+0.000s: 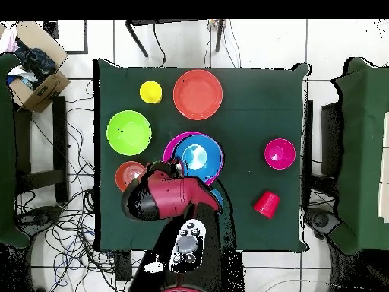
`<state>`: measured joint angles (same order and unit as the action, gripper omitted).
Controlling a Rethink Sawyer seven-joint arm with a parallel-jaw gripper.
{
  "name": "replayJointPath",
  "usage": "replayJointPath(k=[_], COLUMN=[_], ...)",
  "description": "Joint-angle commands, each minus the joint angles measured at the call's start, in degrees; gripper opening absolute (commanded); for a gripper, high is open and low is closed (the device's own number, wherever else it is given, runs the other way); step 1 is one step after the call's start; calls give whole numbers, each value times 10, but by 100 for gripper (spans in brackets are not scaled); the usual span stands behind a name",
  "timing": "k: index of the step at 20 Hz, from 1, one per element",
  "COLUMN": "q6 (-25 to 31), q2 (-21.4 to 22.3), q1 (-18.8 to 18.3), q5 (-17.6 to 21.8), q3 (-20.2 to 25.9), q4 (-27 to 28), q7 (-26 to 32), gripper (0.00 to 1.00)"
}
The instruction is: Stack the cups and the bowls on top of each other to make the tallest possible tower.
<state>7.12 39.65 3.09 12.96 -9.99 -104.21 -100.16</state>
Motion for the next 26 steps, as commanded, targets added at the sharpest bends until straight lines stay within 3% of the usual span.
replayJointPath(k=[1,26], q6=[13,-7], q2=[-27,-40], q1=[0,1], q5=[-13,-9], q3=[13,7], q4=[40,45], q7=[-78,-76], gripper=[0,0])
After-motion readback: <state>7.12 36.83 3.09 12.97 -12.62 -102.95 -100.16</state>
